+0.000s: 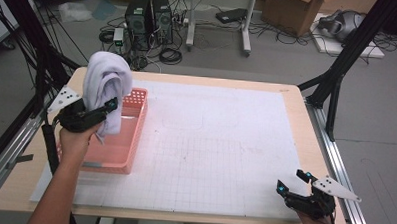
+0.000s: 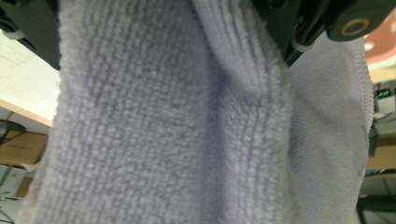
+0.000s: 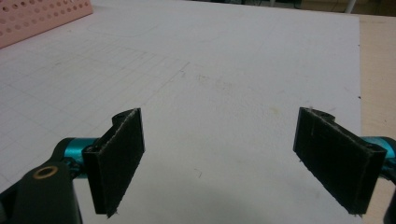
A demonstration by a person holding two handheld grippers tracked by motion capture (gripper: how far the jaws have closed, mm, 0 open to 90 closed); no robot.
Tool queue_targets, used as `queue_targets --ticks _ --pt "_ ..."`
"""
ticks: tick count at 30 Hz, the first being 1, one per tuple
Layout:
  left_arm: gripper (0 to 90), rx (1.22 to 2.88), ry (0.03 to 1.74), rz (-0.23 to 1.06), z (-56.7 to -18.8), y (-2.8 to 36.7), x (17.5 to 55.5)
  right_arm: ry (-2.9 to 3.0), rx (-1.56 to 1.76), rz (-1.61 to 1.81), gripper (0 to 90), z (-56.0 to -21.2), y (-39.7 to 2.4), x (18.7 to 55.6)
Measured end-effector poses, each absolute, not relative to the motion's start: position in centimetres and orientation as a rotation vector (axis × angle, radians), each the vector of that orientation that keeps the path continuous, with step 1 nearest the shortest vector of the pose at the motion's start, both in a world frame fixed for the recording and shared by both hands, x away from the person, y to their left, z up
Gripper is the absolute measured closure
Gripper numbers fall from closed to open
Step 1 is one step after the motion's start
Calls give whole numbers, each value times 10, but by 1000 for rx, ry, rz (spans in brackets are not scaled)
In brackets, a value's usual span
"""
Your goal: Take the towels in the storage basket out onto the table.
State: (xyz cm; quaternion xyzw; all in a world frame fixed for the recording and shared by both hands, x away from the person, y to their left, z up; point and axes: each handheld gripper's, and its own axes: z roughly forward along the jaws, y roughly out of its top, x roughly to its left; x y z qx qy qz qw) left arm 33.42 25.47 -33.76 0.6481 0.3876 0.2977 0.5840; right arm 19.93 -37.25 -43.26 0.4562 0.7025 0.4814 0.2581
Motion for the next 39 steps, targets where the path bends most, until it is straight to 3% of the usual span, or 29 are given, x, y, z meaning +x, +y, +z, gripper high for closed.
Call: queue_targets --ticks 19,39 --pt "560 1563 604 544 -316 153 332 1894 1238 1316 149 -431 -375 197" --pt "552 1730 528 346 -372 28 340 1896 1247 1324 148 -431 -378 197"
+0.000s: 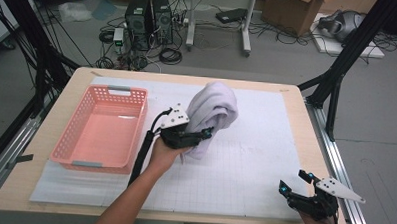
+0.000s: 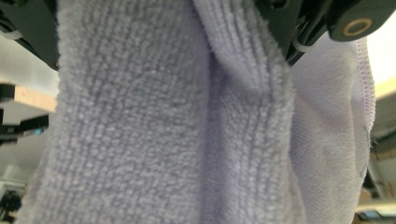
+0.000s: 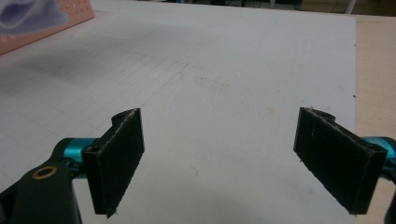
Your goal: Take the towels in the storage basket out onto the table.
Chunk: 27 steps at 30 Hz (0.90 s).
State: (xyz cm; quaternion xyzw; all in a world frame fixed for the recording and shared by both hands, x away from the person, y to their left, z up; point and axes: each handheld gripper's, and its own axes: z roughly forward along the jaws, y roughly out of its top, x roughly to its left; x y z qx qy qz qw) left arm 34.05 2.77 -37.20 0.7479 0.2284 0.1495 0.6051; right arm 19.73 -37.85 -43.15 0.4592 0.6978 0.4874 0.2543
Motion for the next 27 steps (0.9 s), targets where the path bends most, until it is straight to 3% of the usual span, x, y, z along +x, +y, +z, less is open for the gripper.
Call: queue_targets --ticks 15,23,27 --pt "541 1865 596 244 -425 -23 346 1903 1257 1322 148 -433 -382 197" --pt "525 1891 686 239 -442 -29 348 1913 1247 1317 149 -433 -382 194" --pt "439 1856 768 235 -439 -25 350 1899 1260 1322 149 -433 -385 195"
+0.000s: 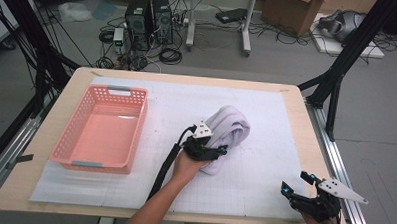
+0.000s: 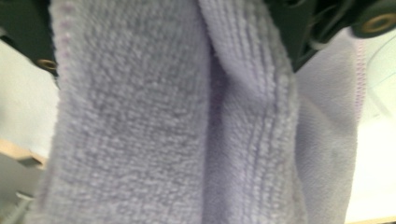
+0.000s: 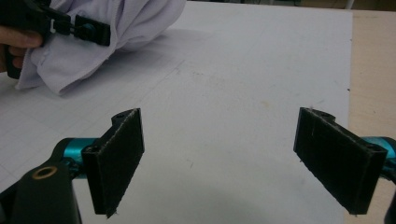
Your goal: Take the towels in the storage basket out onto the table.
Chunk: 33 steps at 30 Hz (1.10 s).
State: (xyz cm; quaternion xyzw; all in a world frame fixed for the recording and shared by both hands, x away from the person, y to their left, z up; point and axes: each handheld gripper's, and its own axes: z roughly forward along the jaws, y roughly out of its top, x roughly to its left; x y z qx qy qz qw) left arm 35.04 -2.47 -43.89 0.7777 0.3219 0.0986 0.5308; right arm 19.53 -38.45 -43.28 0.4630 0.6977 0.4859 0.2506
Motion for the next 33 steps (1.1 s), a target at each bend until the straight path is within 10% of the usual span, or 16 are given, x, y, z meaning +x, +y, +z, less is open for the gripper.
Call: queue_targets --ticks 9,33 --pt "237 1769 819 287 -410 14 337 1900 1262 1318 148 -432 -383 194" --pt "210 1683 746 361 -431 70 294 1921 1252 1294 149 -434 -369 211"
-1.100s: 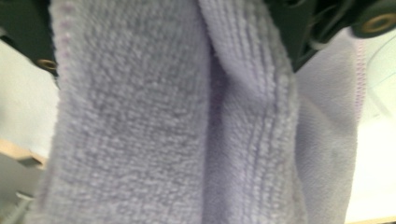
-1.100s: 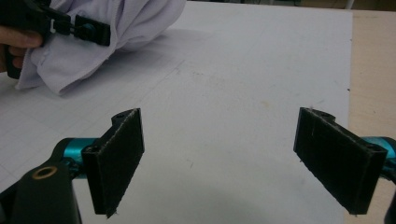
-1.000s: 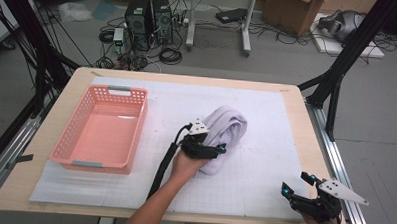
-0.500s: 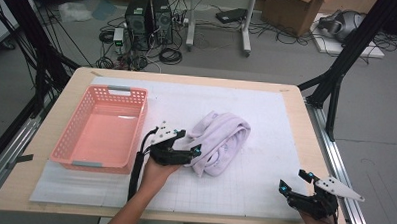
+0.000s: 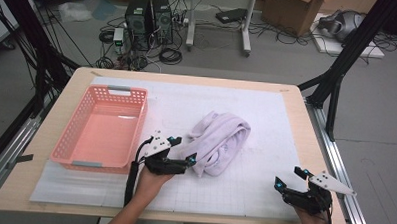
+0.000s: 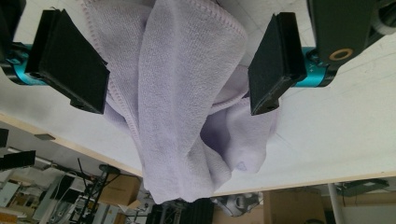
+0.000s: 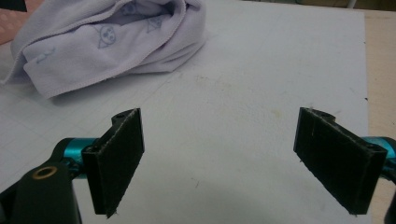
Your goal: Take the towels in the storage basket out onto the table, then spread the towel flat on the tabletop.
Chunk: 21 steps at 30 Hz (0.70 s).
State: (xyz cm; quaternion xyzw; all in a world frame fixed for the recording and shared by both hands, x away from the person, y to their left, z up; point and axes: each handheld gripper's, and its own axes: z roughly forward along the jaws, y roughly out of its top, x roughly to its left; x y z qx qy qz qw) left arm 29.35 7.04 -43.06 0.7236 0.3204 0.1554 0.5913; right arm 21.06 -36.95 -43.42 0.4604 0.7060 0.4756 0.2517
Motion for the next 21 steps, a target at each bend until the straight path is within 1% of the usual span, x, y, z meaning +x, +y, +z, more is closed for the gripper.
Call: queue_targets --ticks 7,15,17,21 --pt "217 1670 759 389 -429 77 292 1940 1240 1274 149 -435 -370 206" --pt "219 1683 754 368 -431 75 292 1928 1249 1279 149 -434 -371 208" --pt "247 1682 747 370 -431 75 293 1936 1243 1270 149 -435 -370 210" --pt "250 1691 752 366 -432 75 294 1942 1246 1262 149 -436 -370 210"
